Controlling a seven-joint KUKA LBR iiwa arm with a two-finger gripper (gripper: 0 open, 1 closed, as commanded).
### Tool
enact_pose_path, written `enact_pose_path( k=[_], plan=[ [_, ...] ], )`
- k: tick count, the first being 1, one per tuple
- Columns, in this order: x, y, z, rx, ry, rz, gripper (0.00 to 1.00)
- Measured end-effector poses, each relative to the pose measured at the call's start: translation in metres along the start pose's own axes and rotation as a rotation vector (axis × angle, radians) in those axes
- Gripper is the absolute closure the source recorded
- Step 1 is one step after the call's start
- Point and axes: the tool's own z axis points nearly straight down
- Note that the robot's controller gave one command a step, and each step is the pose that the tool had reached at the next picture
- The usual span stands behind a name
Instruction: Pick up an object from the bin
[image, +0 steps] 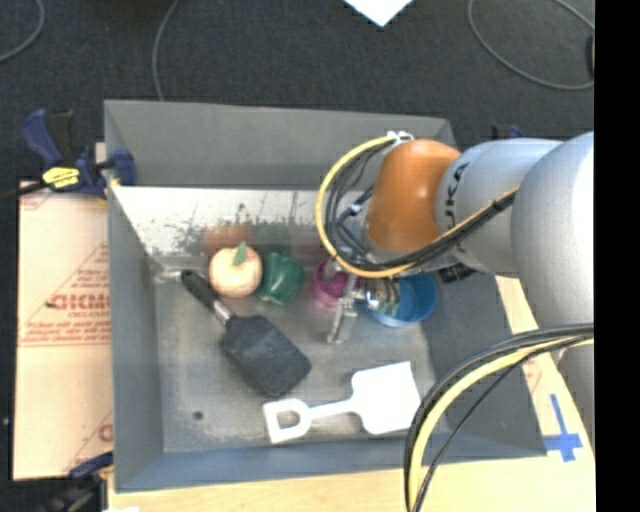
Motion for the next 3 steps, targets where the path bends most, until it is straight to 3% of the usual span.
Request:
enact_pose_path(
  k=[1, 3],
  plan=[
    [-0.003, 0.037, 0.002, -0.005, -0.004, -0.017, 1.0],
    [0.004, 0.048, 0.003, -0.004, -0.01, -0.038, 1.0]
  ],
)
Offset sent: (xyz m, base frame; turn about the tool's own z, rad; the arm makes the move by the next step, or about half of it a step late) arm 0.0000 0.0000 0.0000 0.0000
